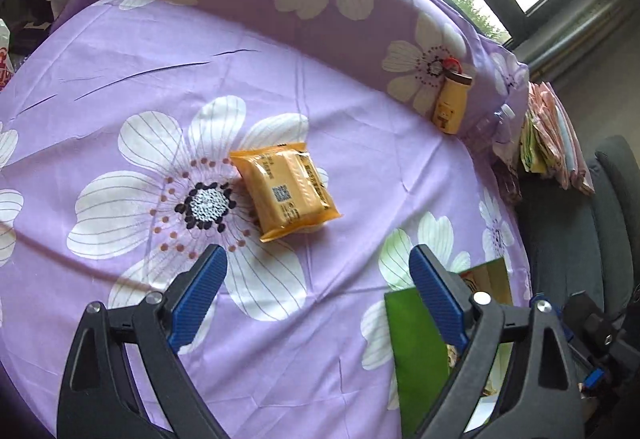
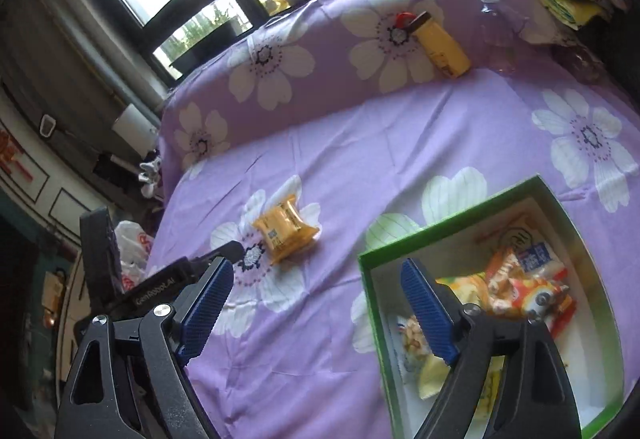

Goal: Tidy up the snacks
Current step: 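Move the right tool to the orange-yellow cake packet and grasp it, then lift the cake packet and carry it over the green box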

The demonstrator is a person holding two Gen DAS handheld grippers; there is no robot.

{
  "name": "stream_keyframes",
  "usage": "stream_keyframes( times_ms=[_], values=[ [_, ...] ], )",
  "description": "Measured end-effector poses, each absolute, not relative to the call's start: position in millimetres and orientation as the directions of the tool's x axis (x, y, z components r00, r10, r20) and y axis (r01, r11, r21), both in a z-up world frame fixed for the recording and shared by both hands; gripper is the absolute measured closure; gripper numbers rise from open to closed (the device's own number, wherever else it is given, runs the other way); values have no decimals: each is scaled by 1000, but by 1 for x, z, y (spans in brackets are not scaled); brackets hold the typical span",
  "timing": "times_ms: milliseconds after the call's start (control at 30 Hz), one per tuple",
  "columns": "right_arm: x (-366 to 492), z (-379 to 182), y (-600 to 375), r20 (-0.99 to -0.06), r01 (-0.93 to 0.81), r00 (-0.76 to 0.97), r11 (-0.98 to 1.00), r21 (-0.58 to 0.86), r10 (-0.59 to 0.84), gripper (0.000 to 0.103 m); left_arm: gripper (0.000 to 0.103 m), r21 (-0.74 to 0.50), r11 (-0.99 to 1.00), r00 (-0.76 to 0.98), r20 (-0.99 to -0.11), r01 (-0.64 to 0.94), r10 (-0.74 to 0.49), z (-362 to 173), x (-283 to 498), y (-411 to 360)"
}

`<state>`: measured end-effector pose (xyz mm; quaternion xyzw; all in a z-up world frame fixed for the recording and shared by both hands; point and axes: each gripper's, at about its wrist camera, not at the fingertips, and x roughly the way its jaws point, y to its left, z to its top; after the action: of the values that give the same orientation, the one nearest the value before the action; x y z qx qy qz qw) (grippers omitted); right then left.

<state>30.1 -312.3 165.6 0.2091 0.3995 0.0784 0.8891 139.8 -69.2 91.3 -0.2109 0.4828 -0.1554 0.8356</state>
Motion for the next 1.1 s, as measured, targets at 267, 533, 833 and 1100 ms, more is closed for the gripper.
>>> stream_keyframes(
  times_ms=[267,533,833,1100],
  values=[
    [154,125,-252,-761,25,461,851,525,456,17,12,-520,853,449,-771,-34,-452,47,185,-59],
    [211,43,-216,-875,59,302,909,413,378,20,21,-519,855,405,-788,-29,-464,17,205,-66],
    [216,30,-216,-860,18,316,904,427,399,41,52,-531,845,426,-750,68,-506,14,206,-73],
    [202,36,-218,-842,33,332,887,460,425,44,54,-486,865,445,-751,127,-488,29,190,-78]
  ],
)
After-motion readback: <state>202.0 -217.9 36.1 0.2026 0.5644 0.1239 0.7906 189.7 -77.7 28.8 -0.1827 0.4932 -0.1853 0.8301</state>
